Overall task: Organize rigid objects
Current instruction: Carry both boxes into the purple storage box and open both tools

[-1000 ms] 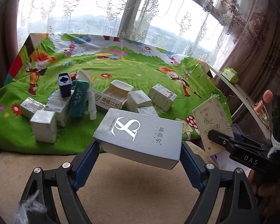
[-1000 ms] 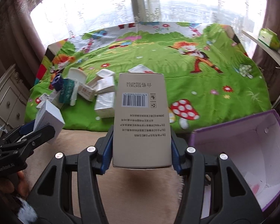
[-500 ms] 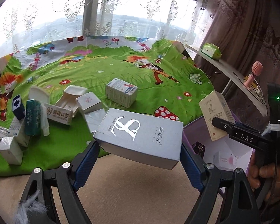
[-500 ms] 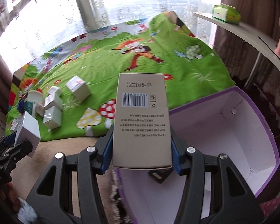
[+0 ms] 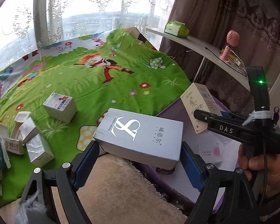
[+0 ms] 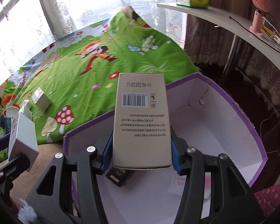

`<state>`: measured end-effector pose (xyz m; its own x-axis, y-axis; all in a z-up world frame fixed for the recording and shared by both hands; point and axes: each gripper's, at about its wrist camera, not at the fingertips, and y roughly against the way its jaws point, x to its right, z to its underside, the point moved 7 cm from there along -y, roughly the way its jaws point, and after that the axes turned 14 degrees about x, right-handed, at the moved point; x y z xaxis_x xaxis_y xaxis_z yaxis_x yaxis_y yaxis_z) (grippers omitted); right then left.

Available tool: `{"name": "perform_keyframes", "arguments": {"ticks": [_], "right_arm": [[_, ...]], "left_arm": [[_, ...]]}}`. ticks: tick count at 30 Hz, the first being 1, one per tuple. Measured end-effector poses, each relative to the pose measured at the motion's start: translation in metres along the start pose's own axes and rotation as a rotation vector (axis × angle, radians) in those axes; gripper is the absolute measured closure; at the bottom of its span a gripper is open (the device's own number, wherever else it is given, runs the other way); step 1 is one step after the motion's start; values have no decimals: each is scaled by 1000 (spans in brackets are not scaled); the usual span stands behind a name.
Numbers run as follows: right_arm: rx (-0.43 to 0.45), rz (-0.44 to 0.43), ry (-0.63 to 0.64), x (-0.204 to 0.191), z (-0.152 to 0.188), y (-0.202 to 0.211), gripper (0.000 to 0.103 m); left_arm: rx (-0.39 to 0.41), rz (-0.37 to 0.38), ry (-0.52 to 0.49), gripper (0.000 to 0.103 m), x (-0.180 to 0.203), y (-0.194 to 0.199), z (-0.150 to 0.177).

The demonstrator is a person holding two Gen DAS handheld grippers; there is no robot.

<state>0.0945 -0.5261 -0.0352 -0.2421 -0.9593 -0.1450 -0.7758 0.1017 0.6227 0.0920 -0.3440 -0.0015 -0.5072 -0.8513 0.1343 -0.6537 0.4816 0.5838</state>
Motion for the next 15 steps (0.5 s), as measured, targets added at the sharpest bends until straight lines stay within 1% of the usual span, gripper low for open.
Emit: {"name": "perform_keyframes", "arguments": {"ticks": [4, 7, 9, 10, 11, 15], "right_arm": [[-5, 29, -18, 16, 1, -3, 47], [-10, 34, -40, 24, 1, -5, 47], [-14, 33, -56, 27, 2, -6, 41], [-13, 31, -60, 27, 2, -6, 35], [-10, 28, -62, 28, 2, -5, 32], [-20, 11, -62, 24, 5, -7, 32]], "left_arm": [[-19, 49, -26, 17, 18, -10, -1], [-51, 92, -53, 14, 32, -21, 1], [-75, 89, -63, 14, 35, -27, 5], [-83, 81, -62, 14, 34, -28, 6], [-87, 69, -57, 14, 32, -28, 7], [-88, 54, -13, 14, 22, -26, 7]]}}
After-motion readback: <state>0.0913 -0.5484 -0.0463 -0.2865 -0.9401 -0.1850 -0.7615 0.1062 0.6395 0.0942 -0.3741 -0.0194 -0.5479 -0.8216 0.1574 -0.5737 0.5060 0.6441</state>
